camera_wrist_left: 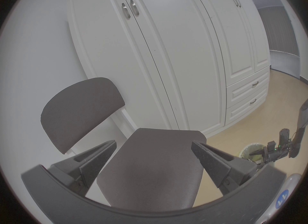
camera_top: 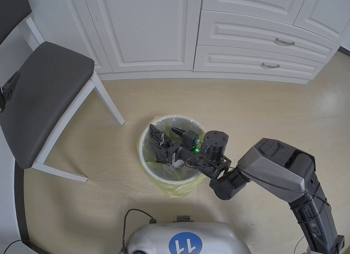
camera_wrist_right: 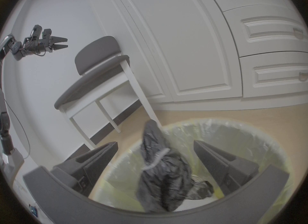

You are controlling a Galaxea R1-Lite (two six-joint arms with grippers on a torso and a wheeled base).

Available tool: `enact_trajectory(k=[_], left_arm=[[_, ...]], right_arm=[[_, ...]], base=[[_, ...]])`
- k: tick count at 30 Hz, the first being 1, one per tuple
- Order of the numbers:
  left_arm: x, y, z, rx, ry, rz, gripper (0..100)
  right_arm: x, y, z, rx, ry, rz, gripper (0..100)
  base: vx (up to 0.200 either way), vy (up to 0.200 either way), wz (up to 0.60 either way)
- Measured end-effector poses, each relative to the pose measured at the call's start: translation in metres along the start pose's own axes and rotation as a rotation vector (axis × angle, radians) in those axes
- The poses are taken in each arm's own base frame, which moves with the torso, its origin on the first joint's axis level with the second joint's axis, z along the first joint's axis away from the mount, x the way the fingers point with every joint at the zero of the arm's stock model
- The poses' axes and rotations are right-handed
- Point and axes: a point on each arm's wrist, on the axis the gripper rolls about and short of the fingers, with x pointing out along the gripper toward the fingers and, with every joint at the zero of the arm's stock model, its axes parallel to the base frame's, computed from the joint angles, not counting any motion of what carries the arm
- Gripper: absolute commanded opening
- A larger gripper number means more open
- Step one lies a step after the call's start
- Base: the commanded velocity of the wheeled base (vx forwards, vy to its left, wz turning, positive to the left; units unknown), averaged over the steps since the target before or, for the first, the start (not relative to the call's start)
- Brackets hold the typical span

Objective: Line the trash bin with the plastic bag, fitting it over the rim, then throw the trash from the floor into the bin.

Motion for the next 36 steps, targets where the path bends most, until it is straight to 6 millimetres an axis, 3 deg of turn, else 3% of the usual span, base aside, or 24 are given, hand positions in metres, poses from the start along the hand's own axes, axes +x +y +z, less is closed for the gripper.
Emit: enact_trajectory(k=[11,21,36], left_arm=[[0.0,0.001,0.0,0.025,0.0,0.007,100],[0.0,0.001,-0.001,0.028,0.003,0.006,100],[0.0,0.0,-0.002,0.033,0.008,0.004,100]], right_arm=[[-0.003,-0.012,-0.007,-0.019,0.012,-0.014,0],[-0.022,-0.034,-0.003,-0.044,0.063,-0.003,0],[-0.034,-0.025,-0.018,-0.241,0.131,0.051,0]], base=[[0.0,0.0,0.0],[0.0,0.0,0.0],[0.0,0.0,0.0]])
